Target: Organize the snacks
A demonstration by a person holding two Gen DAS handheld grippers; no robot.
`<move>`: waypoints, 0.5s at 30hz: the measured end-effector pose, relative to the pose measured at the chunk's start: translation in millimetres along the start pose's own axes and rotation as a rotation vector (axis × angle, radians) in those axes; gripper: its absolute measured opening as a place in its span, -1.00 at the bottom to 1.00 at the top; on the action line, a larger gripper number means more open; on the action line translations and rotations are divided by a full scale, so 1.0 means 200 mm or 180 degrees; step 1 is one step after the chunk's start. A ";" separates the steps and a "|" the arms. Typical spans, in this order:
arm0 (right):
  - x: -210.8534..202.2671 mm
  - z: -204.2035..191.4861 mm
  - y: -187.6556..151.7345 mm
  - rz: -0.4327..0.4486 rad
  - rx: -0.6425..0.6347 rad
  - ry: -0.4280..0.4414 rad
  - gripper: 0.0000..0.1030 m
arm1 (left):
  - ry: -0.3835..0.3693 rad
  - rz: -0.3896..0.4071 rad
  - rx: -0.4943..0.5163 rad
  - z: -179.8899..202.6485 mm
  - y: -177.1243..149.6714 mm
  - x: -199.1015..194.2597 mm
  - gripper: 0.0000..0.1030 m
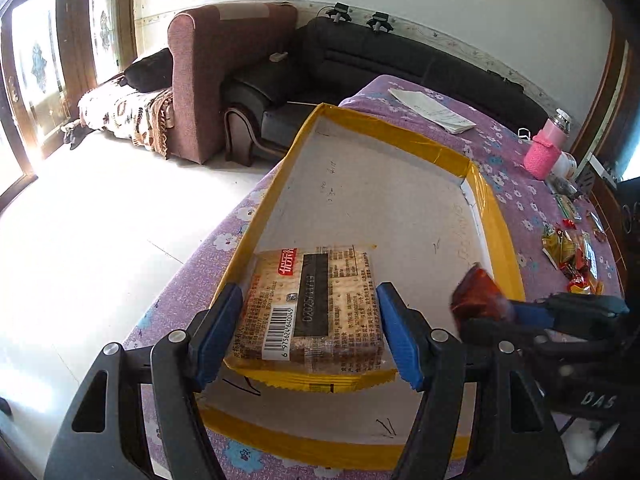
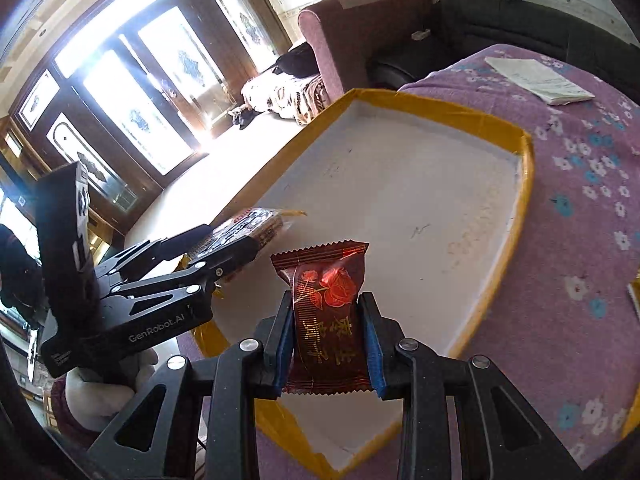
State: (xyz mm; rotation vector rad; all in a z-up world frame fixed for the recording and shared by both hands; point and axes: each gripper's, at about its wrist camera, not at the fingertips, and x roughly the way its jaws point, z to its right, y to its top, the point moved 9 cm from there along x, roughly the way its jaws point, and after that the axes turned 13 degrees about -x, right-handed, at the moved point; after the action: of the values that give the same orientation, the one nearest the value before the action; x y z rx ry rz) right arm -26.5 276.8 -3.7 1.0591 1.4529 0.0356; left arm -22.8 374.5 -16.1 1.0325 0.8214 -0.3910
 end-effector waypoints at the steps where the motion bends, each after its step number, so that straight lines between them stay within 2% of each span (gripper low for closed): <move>1: 0.03 -0.02 0.00 -0.0019 0.0002 0.0014 -0.41 | -0.0010 0.0002 -0.0005 0.00 0.00 0.00 0.34; 3: 0.09 -0.04 0.01 -0.0052 -0.0021 -0.0013 -0.40 | -0.0011 0.0050 -0.0044 0.00 0.02 -0.02 0.34; 5: 0.12 -0.05 0.02 -0.0037 -0.0061 -0.0110 -0.35 | -0.0113 0.0036 -0.0164 -0.01 0.04 -0.04 0.34; 8: 0.09 -0.06 0.04 0.0034 -0.0156 -0.0191 -0.31 | -0.0176 0.0096 -0.0300 -0.05 0.07 -0.11 0.34; 12: -0.09 -0.08 0.07 0.0325 -0.0292 -0.0282 -0.19 | -0.0361 0.0349 -0.0353 0.00 0.10 -0.26 0.34; 15: -0.31 -0.04 0.07 0.0603 -0.0281 -0.0412 -0.09 | -0.0574 0.0711 -0.0273 0.12 0.14 -0.45 0.35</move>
State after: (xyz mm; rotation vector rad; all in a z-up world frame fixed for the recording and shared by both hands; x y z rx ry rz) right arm -37.6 251.4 53.5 1.1033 1.2209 0.1623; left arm -53.5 358.6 75.3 0.9818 0.5502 -0.2518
